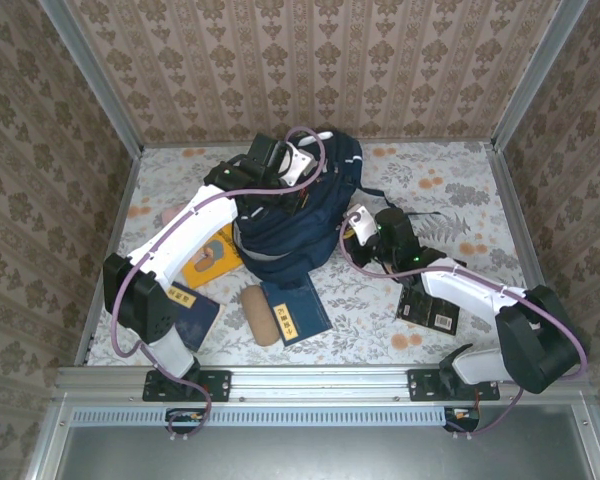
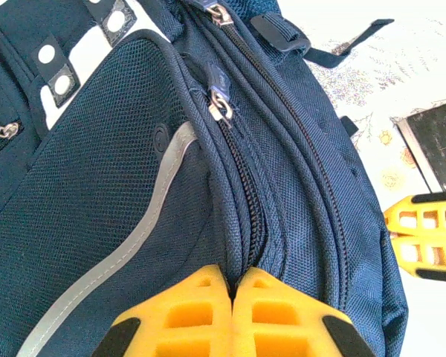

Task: Pack the student bag

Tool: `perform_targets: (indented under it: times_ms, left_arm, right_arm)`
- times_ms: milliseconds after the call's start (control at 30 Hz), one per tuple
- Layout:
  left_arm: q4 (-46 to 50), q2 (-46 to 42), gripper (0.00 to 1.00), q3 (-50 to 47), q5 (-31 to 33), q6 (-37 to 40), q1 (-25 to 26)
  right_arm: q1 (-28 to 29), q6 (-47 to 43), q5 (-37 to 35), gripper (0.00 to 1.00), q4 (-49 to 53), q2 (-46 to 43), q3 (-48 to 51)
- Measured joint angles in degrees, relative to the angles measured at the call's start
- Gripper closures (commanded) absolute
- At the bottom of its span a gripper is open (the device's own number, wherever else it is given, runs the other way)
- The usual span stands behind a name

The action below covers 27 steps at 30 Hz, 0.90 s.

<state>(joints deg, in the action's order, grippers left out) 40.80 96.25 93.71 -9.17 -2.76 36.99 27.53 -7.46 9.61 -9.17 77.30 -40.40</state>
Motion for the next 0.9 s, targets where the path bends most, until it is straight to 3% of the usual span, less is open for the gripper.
perform_targets:
  times_ms: [500,900]
  left_arm:
    - [-0.5,0.0,1.00,0.0,0.1,0.0,0.1]
    - [-0.5,0.0,1.00,0.0,0.1,0.0,0.5]
  right_arm:
    - [-3.1,2.8,-2.1,1.00,7.8,1.3,-5.6]
    - [-5.4,3.6,-3.0,1.00,11.2,9.6,-14.1]
